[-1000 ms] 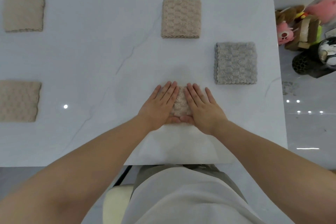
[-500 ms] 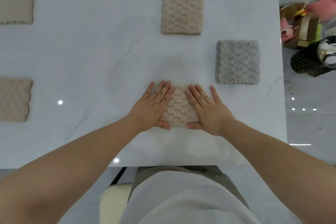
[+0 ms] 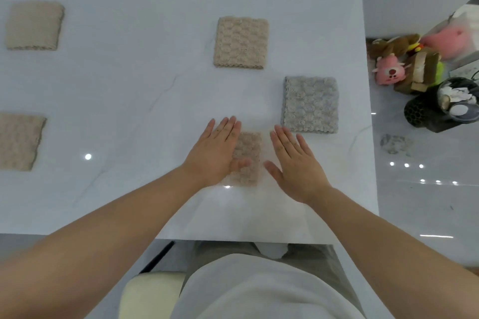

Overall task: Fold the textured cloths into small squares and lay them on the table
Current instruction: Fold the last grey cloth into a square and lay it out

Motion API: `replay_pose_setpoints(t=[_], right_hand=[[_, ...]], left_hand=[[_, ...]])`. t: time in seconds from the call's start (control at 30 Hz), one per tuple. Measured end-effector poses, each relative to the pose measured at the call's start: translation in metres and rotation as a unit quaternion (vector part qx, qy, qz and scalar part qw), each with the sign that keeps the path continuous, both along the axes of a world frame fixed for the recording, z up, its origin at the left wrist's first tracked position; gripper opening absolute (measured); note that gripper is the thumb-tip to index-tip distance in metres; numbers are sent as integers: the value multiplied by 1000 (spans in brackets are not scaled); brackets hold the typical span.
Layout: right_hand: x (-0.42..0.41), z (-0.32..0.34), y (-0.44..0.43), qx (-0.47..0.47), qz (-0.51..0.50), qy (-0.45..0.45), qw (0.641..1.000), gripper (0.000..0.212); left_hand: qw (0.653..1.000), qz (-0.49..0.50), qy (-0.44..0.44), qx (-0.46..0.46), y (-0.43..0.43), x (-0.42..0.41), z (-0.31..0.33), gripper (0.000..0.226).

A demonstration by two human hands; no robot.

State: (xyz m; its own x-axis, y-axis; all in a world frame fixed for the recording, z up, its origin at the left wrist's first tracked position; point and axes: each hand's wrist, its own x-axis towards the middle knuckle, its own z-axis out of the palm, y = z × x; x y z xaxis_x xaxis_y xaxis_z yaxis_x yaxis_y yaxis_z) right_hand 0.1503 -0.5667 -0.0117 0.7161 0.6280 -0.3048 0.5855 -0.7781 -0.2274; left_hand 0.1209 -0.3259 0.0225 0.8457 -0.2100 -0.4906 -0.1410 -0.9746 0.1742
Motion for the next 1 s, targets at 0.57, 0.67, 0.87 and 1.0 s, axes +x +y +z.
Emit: replay_pose_setpoints(t=[0.57,0.67,0.87,1.0], right_hand=[[84,47,-206,64,25,75,995,52],[111,45,-198,60,39,94,993,47],[161,54,-185,38,-22,135,990,38],[208,54,-161,28,-66,176,982,30]], left_hand=[[830,514,-86,-199,-268,-7,26,38],[815,538,-70,-202,-279,-6,19,34],[735,624,-9,-264,-290,18,-5,24],[587,729,-7,-352,-288,58,-15,23]])
